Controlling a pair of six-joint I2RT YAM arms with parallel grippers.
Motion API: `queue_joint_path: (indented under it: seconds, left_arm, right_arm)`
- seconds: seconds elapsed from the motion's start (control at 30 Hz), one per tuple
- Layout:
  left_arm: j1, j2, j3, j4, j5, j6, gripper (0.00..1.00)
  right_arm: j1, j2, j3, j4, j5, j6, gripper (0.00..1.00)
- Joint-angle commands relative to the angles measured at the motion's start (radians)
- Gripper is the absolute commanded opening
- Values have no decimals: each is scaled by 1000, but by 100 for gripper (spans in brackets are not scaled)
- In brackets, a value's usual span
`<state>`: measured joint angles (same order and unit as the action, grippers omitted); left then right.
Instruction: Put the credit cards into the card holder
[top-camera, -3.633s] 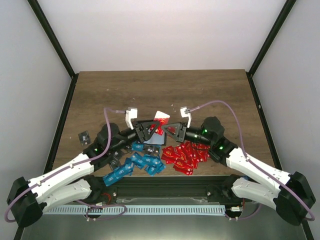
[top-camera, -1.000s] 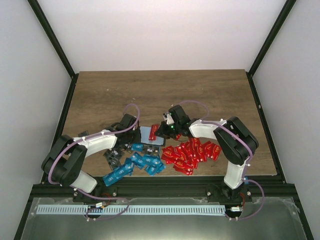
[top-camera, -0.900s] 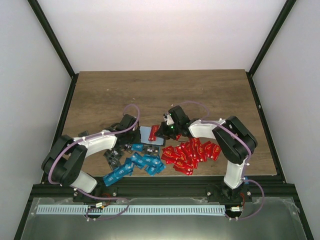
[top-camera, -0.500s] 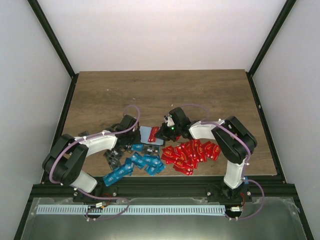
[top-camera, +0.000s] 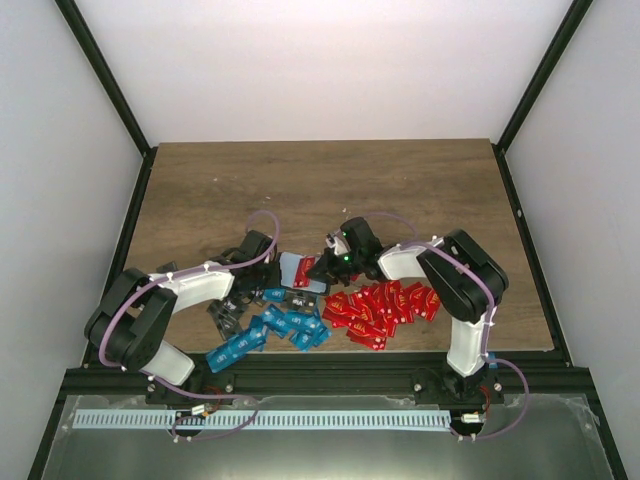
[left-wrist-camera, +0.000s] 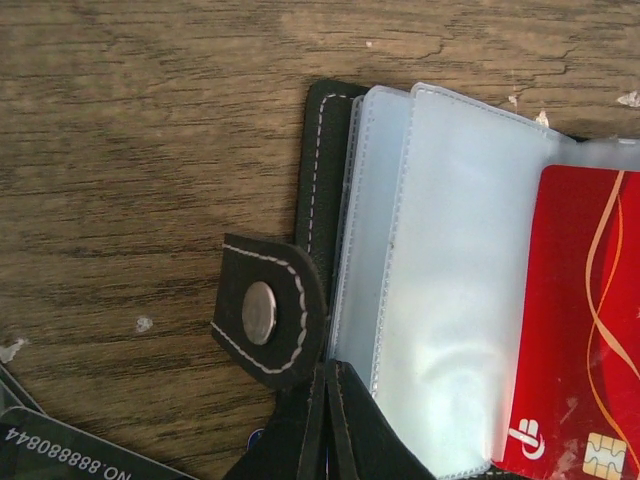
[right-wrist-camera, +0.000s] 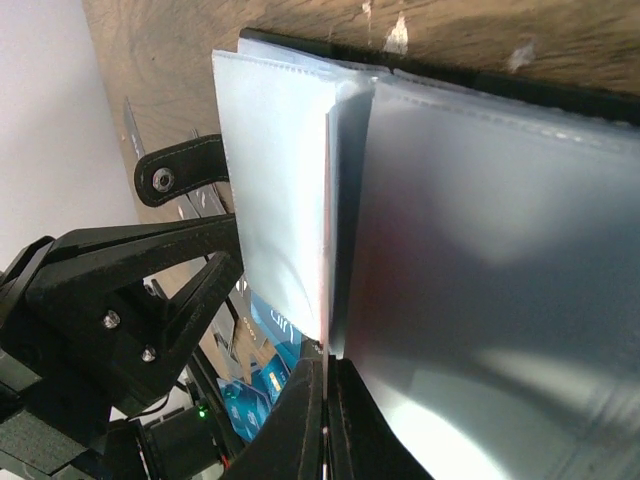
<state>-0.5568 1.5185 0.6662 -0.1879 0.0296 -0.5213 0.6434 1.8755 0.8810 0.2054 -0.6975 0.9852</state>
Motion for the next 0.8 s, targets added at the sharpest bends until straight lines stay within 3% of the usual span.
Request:
queue_joint_path:
  seconds: [0.0,0.53,0.77]
  left_arm:
    - [2,3,-14,2,20,0,4]
    - [2,-2,-15,-4,20,6,4]
    - [2,3,-13,-1,25,8,4]
  right_arm:
    - [-3,19,-8,23,-31,13,1]
    - [-53,22,-17,47,65,10,1]
    - [-53,55,-46,166,15,27,1]
